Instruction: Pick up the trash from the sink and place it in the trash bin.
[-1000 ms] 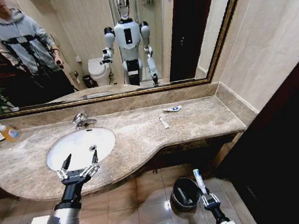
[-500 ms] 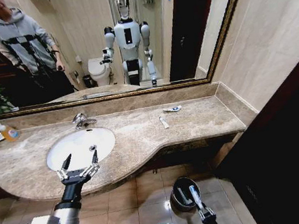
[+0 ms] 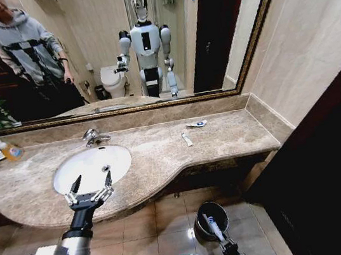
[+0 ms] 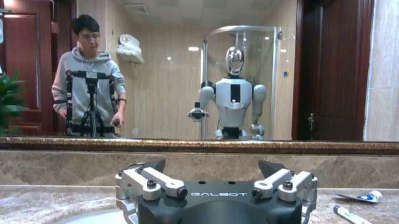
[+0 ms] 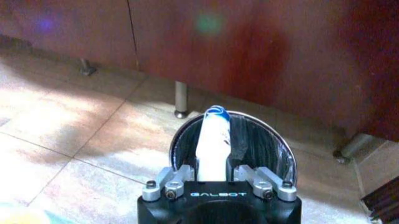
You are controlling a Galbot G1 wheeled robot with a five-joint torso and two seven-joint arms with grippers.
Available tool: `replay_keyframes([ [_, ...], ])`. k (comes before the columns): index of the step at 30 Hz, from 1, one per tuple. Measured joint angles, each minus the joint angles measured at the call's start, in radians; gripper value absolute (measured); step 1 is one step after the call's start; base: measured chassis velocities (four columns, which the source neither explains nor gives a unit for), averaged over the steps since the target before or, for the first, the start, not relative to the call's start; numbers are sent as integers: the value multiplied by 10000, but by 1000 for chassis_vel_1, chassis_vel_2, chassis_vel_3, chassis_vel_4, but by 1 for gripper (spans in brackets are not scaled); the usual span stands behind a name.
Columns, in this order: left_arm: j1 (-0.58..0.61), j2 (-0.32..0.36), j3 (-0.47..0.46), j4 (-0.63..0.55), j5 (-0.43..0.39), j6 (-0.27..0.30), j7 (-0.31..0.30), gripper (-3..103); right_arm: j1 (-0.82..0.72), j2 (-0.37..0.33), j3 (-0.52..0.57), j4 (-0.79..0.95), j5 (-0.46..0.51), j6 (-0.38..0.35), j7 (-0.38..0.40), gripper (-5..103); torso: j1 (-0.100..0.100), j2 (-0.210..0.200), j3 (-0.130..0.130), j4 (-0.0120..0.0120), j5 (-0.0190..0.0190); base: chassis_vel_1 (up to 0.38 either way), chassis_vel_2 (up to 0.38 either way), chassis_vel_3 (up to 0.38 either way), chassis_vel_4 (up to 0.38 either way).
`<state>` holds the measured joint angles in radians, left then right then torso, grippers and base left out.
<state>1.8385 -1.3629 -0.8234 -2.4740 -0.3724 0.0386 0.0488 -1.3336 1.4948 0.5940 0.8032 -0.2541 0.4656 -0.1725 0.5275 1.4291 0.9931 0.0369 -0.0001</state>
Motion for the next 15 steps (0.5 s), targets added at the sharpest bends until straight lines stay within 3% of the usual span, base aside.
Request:
replay_keyframes([
  [15,0,0,0,1,0,0,0,100,1528,-79,35,-1283,-495,-890,-44,27,1,0,0,-1,0,0,0,0,0],
])
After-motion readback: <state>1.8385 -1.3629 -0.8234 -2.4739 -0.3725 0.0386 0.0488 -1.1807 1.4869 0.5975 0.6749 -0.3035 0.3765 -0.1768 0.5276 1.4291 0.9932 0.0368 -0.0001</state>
